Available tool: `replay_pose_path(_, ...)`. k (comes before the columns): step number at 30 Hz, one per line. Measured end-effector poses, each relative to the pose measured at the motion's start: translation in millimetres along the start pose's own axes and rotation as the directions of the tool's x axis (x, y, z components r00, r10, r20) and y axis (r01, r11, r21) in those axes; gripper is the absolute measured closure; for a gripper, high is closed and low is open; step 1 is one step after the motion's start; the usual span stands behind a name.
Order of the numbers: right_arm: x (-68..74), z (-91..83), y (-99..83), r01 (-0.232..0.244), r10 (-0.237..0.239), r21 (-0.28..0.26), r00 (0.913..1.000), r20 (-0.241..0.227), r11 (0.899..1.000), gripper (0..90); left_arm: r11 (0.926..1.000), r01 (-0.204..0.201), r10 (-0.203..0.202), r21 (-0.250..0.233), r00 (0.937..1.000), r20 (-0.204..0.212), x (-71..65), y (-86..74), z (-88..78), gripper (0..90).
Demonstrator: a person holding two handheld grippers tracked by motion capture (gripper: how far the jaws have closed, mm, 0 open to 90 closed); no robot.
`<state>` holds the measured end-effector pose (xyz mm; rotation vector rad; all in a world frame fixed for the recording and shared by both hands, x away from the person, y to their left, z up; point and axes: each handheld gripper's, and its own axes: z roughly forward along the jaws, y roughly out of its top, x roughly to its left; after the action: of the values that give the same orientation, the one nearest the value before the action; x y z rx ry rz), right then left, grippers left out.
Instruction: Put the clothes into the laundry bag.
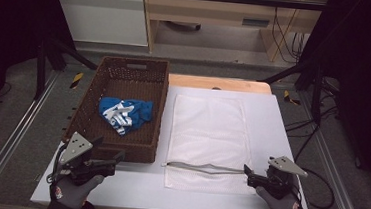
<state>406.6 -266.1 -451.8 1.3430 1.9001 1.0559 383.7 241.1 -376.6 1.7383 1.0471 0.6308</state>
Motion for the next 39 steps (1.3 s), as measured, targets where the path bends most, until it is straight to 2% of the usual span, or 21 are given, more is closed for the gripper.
replay_pose_path(10,0.1,0.0,0.2,-0.004,0.004,-0.003,1.0000,0.006,1.000,6.2,0.9999,0.011,-0.011,-0.002,0.9999,-0.010,7.3,17.1,13.8,13.3)
replay_pose_path(21,0.2,1.1,-0.2,-0.003,0.003,0.000,1.0000,0.007,1.000,5.9,0.9999,0.014,-0.014,0.010,0.9987,-0.049,23.6,38.5,29.1,13.3)
replay_pose_path(39,1.7,2.3,0.5,-0.006,0.006,0.000,1.0000,0.005,1.000,5.1,0.9966,0.000,0.010,0.082,0.9922,-0.124,54.2,64.7,66.6,12.9)
